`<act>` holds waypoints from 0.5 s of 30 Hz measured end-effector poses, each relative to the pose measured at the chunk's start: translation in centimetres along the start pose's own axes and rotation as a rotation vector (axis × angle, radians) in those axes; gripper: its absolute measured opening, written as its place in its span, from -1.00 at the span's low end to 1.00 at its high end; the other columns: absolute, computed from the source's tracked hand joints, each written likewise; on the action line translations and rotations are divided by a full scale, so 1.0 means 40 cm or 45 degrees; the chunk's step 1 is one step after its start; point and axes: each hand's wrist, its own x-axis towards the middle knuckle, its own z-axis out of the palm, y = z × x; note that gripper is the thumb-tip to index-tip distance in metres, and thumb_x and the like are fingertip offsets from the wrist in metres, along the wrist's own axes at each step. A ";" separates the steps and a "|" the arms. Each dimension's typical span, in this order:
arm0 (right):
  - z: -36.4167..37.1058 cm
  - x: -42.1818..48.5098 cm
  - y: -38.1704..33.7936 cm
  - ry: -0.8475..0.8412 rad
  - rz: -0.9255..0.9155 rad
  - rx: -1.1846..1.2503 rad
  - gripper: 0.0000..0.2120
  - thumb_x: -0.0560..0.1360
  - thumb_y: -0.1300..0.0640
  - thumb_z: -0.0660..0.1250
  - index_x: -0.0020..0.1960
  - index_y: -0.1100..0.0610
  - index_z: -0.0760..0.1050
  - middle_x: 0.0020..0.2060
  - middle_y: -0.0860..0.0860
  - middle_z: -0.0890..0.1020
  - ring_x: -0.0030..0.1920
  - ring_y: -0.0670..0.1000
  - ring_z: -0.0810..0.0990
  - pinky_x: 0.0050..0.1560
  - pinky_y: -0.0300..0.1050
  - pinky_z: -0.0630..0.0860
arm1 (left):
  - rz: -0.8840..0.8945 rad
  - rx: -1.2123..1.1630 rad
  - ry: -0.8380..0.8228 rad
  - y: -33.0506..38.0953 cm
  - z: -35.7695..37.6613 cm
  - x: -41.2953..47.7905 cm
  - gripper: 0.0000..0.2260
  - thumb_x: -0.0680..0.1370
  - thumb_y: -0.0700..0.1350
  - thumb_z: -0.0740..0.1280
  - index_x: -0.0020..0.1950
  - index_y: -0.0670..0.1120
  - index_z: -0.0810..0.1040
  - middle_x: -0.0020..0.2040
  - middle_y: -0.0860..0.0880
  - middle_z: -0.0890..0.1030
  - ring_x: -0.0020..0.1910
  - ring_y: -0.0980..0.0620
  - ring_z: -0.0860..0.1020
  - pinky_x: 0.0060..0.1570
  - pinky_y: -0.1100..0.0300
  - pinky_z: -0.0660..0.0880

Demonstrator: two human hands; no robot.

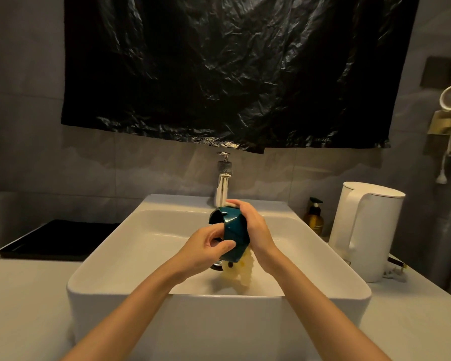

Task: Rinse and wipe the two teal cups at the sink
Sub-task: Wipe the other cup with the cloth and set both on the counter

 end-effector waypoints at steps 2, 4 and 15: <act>-0.007 0.000 -0.002 -0.057 0.185 0.173 -0.64 0.58 -0.19 0.10 0.24 -0.03 0.44 0.15 0.09 0.57 0.13 0.08 0.57 0.10 -0.04 0.59 | 0.047 0.010 -0.010 0.003 0.003 0.001 -0.79 0.59 -0.20 0.26 0.19 0.01 0.47 0.08 0.04 0.61 0.06 0.12 0.58 -0.10 0.42 0.51; -0.014 -0.002 -0.008 -0.101 0.370 0.328 -0.50 0.50 -0.31 0.15 0.25 0.00 0.47 0.12 0.12 0.61 0.14 0.11 0.59 0.12 0.02 0.58 | 0.072 -0.006 -0.025 0.004 0.007 0.000 -0.75 0.58 -0.22 0.26 0.22 0.03 0.45 0.07 0.12 0.59 0.06 0.18 0.57 -0.09 0.46 0.48; -0.013 -0.008 -0.004 0.009 0.189 0.179 -0.49 0.49 -0.22 0.25 0.34 0.00 0.33 0.13 0.08 0.55 0.10 0.05 0.57 0.04 -0.06 0.58 | 0.036 -0.314 0.056 0.025 -0.003 0.024 -0.85 0.56 -0.12 0.31 0.06 0.11 0.54 -0.06 0.17 0.68 0.00 0.20 0.62 -0.13 0.38 0.52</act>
